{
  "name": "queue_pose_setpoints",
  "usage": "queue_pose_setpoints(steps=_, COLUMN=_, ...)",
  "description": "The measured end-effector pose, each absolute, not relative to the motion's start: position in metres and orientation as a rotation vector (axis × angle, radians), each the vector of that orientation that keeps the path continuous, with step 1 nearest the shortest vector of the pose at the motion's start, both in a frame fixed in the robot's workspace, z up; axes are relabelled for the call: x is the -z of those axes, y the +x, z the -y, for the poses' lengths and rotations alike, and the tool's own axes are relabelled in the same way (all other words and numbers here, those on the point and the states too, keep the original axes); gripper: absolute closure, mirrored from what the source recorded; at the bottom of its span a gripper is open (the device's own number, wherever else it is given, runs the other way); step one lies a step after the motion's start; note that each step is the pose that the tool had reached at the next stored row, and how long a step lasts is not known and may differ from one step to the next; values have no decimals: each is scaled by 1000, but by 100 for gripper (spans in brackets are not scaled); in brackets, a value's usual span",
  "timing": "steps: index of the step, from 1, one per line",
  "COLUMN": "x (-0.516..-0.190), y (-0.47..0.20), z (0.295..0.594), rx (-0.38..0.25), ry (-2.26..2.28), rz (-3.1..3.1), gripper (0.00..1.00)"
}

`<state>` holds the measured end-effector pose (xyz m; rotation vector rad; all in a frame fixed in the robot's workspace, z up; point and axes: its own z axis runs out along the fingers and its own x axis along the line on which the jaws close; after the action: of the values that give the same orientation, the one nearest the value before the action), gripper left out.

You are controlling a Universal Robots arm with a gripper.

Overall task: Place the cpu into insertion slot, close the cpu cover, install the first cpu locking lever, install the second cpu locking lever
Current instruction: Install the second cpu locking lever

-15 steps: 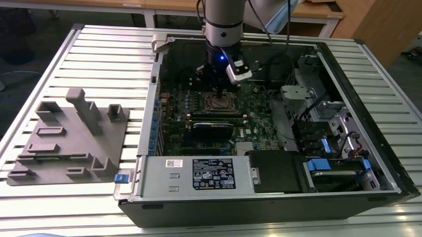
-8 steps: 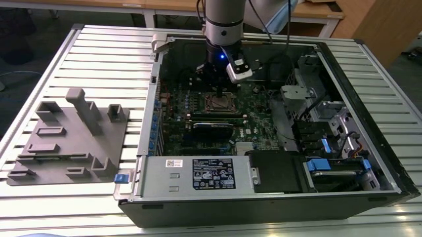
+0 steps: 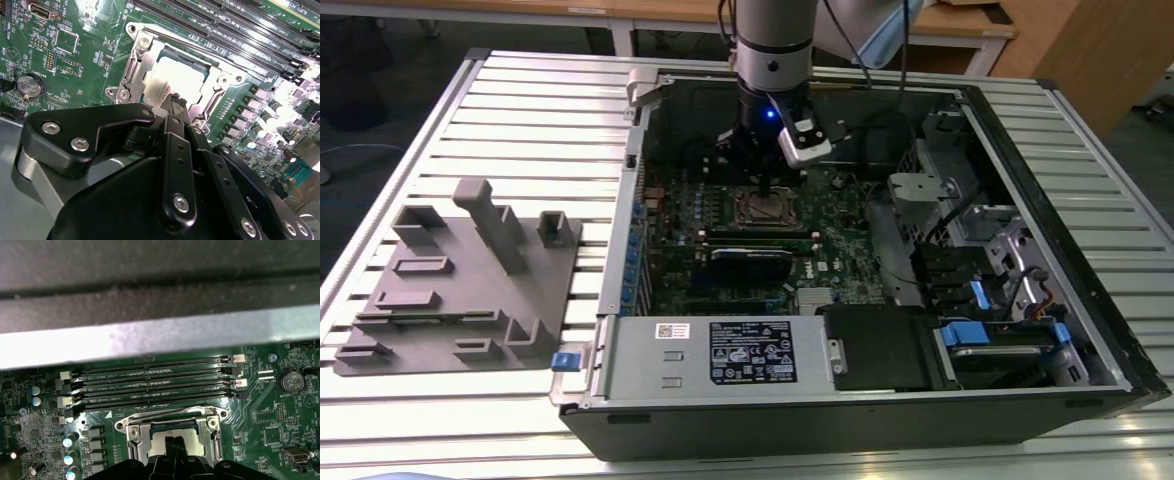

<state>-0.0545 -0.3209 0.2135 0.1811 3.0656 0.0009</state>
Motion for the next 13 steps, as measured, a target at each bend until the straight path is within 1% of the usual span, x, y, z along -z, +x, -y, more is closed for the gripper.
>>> queue_pose_setpoints(steps=13, x=-222, y=-54, z=321, rx=-1, ry=181, rz=-3066, gripper=89)
